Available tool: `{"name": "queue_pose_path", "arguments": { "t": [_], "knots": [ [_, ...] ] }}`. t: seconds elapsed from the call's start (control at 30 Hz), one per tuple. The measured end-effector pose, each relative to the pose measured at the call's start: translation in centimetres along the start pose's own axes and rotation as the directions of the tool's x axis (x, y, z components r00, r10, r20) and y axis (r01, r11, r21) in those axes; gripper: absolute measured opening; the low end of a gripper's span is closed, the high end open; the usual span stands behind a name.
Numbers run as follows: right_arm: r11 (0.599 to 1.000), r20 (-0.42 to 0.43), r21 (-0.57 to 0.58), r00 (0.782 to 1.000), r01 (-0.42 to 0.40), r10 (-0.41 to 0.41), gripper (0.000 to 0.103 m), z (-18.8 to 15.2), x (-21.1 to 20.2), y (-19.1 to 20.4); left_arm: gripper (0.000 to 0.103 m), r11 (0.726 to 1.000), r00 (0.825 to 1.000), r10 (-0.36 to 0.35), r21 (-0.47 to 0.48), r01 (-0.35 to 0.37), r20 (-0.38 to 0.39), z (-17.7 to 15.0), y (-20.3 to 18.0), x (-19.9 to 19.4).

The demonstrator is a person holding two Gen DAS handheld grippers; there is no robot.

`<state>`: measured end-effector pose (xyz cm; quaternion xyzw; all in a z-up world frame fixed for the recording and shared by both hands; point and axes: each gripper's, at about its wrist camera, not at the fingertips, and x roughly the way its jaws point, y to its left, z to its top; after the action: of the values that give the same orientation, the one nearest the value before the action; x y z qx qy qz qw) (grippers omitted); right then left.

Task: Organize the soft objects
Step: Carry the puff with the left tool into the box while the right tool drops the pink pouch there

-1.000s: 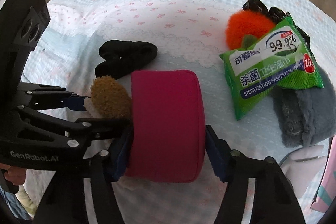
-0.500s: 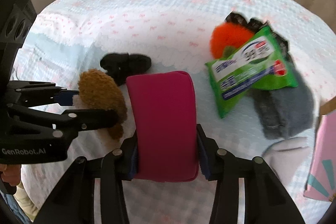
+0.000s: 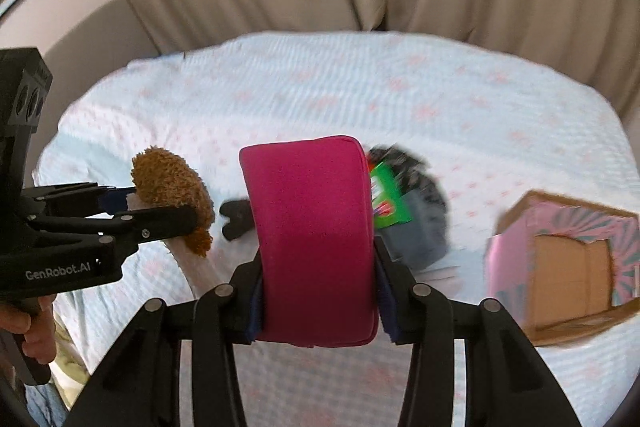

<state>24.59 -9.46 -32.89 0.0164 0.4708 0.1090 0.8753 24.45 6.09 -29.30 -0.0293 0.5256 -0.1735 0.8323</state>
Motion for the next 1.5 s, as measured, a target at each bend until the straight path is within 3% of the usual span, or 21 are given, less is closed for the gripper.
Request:
{"name": "queue_pose_path", "arguments": {
  "t": [0.13,0.33,0.5,0.63,0.8,0.93,1.13,1.33,1.4,1.43,1.47,1.5],
  "knots": [
    [1.000,0.051,0.019,0.999,0.009,-0.009,0.042,1.1,-5.2,-3.2,0.041,1.000,0.998,0.010,0.021,-0.011,0.062,2.1,-5.2,-2.8],
    [1.000,0.081,0.016,0.997,0.016,-0.017,0.042,0.6,-11.2,-9.5,0.041,1.000,0.993,0.007,0.012,-0.008,0.117,4.4,-13.7,-3.6],
    [0.999,0.051,0.004,0.998,0.042,-0.042,0.042,-0.3,-13.5,-16.4,0.041,1.000,0.992,-0.006,0.003,0.005,0.129,5.5,-21.4,-1.3],
    [0.998,0.007,-0.003,0.998,0.062,-0.062,0.042,-1.2,-14.0,-22.4,0.041,1.000,0.995,-0.016,0.004,0.016,0.100,5.9,-26.9,2.9],
    [0.997,-0.068,0.000,0.995,0.072,-0.072,0.042,-1.9,-11.8,-29.1,0.041,1.000,1.000,-0.004,0.026,0.003,0.021,6.4,-31.7,10.0],
    [0.997,-0.137,-0.001,0.987,0.079,-0.079,0.042,-3.0,-8.4,-34.1,0.041,1.000,0.999,0.011,0.021,-0.010,-0.047,6.8,-33.3,16.0],
    [0.995,-0.244,0.010,0.966,0.097,-0.092,0.042,-4.8,-2.8,-38.6,0.041,0.998,0.987,0.056,0.037,-0.051,-0.151,6.6,-34.9,23.4],
    [0.995,-0.307,0.003,0.947,0.103,-0.097,0.042,-6.8,0.7,-40.4,0.042,0.994,0.973,0.101,0.069,-0.088,-0.208,6.3,-35.5,27.6],
    [0.994,-0.312,0.006,0.944,0.114,-0.106,0.049,-7.4,1.3,-40.8,0.057,0.986,0.969,0.152,0.092,-0.137,-0.193,6.5,-35.9,27.9],
    [0.993,-0.306,0.005,0.946,0.115,-0.108,0.055,-7.6,1.5,-40.9,0.084,0.985,0.968,0.161,0.097,-0.145,-0.191,6.5,-36.1,28.0],
    [0.994,-0.287,0.004,0.952,0.109,-0.104,0.079,-7.7,1.6,-41.1,0.102,0.986,0.969,0.157,0.093,-0.141,-0.193,6.5,-36.1,28.1],
    [0.995,-0.273,0.005,0.957,0.104,-0.099,0.103,-7.8,1.6,-41.2,0.103,0.987,0.968,0.149,0.083,-0.135,-0.201,6.6,-36.1,28.3]
  ]
}}
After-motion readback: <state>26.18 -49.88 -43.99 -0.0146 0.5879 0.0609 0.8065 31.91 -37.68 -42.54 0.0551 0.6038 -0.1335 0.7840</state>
